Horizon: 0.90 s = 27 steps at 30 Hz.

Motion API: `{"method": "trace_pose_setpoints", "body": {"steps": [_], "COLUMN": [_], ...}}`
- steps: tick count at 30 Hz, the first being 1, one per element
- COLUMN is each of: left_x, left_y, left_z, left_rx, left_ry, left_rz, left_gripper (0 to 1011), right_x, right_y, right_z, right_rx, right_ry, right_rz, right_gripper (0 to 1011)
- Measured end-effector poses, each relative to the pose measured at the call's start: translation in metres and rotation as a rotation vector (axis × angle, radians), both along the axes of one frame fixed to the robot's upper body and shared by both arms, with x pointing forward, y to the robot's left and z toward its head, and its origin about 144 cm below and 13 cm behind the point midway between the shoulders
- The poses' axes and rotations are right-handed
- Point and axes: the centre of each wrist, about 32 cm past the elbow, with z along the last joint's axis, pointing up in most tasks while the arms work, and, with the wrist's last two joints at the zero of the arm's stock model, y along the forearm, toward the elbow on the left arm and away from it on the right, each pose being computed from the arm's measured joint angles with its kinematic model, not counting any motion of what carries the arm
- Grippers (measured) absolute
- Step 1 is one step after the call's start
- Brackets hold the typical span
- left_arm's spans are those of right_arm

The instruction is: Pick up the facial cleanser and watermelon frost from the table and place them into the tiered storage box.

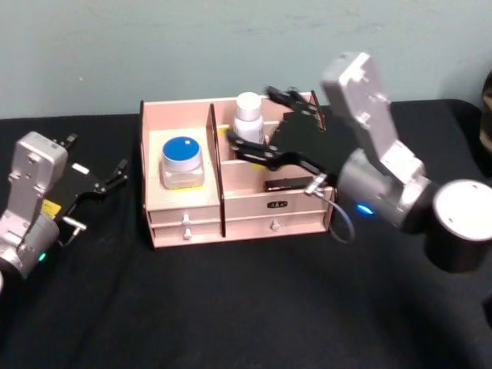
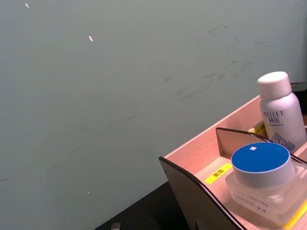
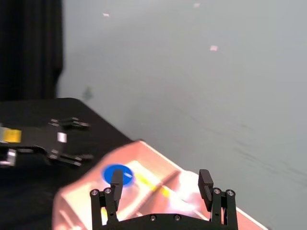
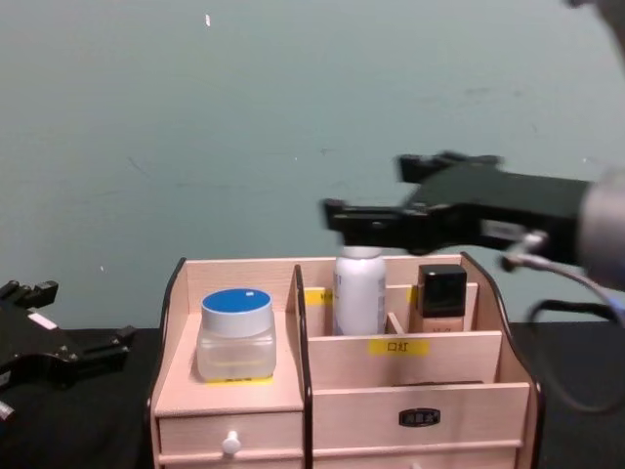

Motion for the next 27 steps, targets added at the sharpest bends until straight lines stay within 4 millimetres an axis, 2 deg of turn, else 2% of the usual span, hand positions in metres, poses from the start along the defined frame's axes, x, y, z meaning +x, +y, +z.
{"method": "trace_pose_setpoints", "body": {"steps": [7,14,20,27], "left_x": [0.0,0.0,0.0,0.0], "left_y": [0.0,0.0,0.0,0.0], "left_z": [0.0,0.0,0.0,0.0], "left_rx": [0.0,0.0,0.0,0.0], "left_ry": [0.0,0.0,0.0,0.0], "left_rz": [0.0,0.0,0.0,0.0], "left_gripper": [1010,1010,1010,1010], "right_x": [-0.012,-0.012,-0.008,-0.004], "right_y": [-0.031,-0.06,-0.078,-0.089], "right_z": [-0.006,-0.012,-0.025,-0.041], "right_rx": [0.014,0.031,0.045,0.048], "right_ry": [-0.038,-0.025,0.002,0.028], "right_rz": [-0.151,-0.272,-0.365,-0.443], "right_gripper": [1002,1002,1002,1003]}}
